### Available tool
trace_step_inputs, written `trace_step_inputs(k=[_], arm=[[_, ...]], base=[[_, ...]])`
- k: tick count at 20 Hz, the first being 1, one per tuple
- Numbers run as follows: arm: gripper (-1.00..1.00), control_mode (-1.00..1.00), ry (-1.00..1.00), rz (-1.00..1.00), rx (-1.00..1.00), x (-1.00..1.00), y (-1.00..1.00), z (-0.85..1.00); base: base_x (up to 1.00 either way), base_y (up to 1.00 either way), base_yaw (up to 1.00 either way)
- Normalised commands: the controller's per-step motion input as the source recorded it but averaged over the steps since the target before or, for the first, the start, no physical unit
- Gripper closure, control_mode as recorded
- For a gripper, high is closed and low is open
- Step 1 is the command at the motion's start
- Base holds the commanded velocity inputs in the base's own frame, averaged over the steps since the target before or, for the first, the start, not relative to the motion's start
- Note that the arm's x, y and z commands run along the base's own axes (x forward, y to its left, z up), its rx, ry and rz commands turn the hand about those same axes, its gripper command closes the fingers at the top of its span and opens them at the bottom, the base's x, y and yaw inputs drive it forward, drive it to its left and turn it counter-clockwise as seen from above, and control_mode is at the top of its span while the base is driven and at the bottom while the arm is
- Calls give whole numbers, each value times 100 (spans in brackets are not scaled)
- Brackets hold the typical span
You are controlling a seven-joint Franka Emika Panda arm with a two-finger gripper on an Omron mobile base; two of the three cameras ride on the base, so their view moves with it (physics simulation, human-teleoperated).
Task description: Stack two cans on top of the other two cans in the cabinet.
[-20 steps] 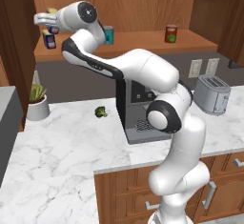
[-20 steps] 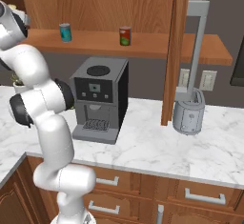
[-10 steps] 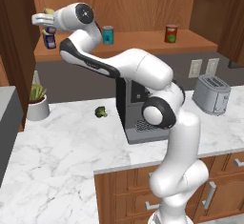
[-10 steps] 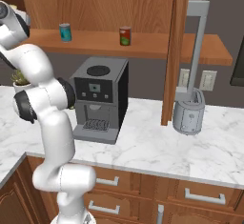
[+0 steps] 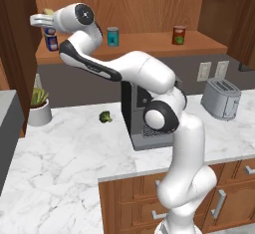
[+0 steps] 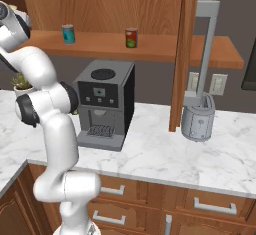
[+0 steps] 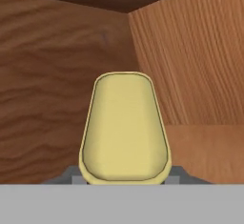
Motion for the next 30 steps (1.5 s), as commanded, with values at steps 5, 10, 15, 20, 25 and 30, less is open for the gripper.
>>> trace_step_inputs(k=[5,10,15,20,25,30], arm=[[100,-100,0,0,0,9,4,-1],[100,-100,0,0,0,11,0,-3],[100,-100,0,0,0,10,0,-6],[100,-100,0,0,0,9,0,-6],[100,-100,0,-1,0,10,0,-11],[100,-100,0,-2,0,11,0,-17]], base=[[0,0,0],[0,0,0],[0,0,0],[0,0,0],[0,0,0],[0,0,0]])
